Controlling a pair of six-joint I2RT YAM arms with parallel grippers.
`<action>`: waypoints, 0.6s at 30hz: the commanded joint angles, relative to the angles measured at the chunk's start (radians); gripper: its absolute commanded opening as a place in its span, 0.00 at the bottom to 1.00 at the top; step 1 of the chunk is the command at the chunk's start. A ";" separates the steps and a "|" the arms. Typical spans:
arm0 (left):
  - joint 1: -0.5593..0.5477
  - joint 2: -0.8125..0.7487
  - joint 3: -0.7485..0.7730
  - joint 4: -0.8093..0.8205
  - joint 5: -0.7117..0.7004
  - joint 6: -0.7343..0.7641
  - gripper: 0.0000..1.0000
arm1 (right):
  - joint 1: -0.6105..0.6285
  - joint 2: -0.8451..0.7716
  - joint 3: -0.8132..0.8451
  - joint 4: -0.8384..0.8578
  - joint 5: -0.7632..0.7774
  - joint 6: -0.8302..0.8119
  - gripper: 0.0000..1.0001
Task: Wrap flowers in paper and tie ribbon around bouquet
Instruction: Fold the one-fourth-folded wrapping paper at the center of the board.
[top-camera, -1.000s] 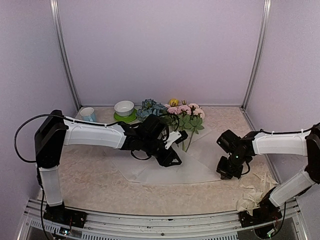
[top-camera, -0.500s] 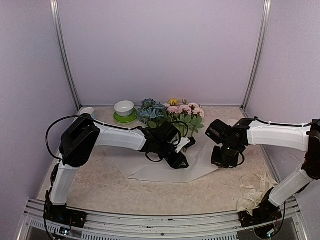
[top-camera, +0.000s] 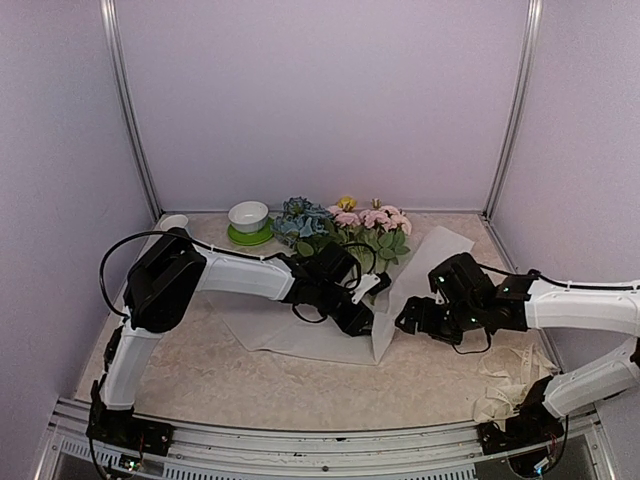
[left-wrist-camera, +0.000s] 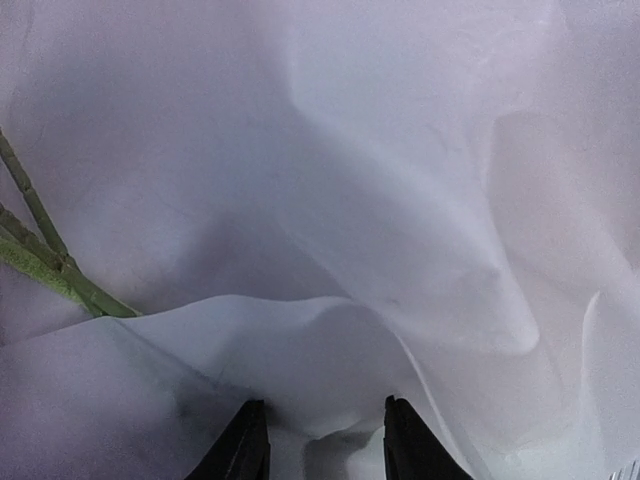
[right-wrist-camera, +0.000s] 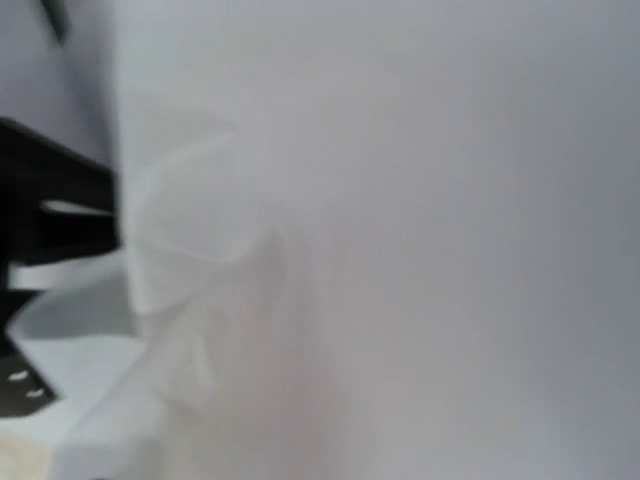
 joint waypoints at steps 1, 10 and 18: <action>0.023 0.050 -0.044 -0.027 -0.015 -0.022 0.39 | 0.007 -0.065 -0.125 0.275 -0.084 -0.032 0.94; 0.026 0.039 -0.070 -0.012 -0.016 -0.031 0.39 | 0.064 -0.043 -0.145 0.507 -0.086 -0.224 1.00; 0.027 0.041 -0.078 -0.008 -0.019 -0.035 0.39 | 0.090 0.019 -0.149 0.515 -0.033 -0.236 0.91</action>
